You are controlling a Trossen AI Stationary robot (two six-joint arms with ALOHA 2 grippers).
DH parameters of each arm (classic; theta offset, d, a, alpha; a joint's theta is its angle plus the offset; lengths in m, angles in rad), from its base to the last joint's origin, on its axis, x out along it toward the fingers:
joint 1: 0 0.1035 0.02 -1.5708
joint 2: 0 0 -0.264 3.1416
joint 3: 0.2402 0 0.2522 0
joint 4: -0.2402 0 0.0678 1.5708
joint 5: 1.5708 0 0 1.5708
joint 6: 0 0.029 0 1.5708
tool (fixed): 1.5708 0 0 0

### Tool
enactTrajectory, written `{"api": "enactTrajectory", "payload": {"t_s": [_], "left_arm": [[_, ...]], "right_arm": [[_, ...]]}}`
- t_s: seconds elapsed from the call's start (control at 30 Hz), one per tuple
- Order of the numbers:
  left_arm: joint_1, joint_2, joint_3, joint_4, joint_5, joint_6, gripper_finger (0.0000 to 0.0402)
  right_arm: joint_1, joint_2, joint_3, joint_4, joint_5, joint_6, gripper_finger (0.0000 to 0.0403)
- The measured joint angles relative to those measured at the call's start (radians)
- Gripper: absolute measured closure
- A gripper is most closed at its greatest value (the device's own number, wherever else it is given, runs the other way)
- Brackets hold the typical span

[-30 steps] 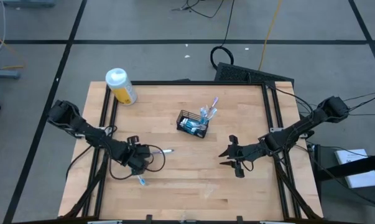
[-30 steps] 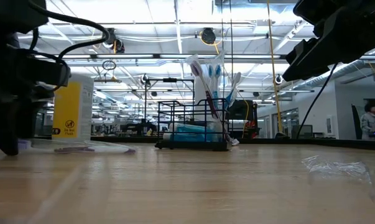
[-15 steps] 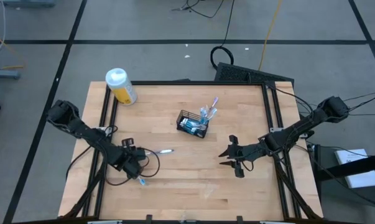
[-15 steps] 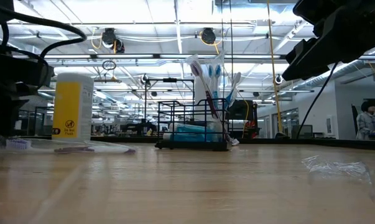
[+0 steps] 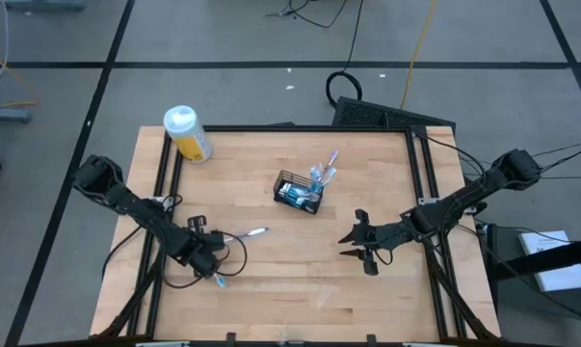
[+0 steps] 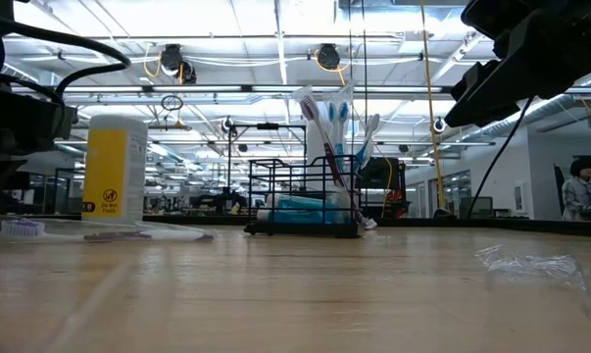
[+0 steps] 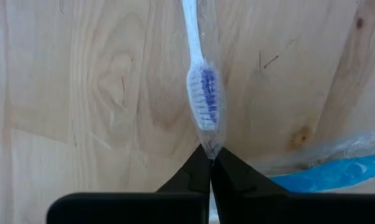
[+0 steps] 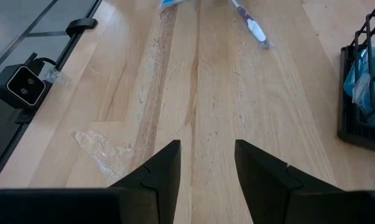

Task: Pick & Place toothbrushing station
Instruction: Put the purple toothbrush into the wire organizer

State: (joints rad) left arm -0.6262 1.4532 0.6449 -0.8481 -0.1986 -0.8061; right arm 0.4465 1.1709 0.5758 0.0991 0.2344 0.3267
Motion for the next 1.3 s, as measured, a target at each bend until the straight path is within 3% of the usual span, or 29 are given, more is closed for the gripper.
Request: {"api": "enactTrajectory", "payload": {"t_s": [0.53,1.3], "left_arm": [[0.077,0.003,-0.005,0.112,-0.124,0.102,0.04],[0.283,0.001,-0.001,0.47,-0.129,0.424,0.0401]], "right_arm": [[0.0,0.0,0.0,-0.001,0.0,-0.001,0.0261],[0.0,0.0,0.0,-0.001,0.0,-0.001,0.0261]]}}
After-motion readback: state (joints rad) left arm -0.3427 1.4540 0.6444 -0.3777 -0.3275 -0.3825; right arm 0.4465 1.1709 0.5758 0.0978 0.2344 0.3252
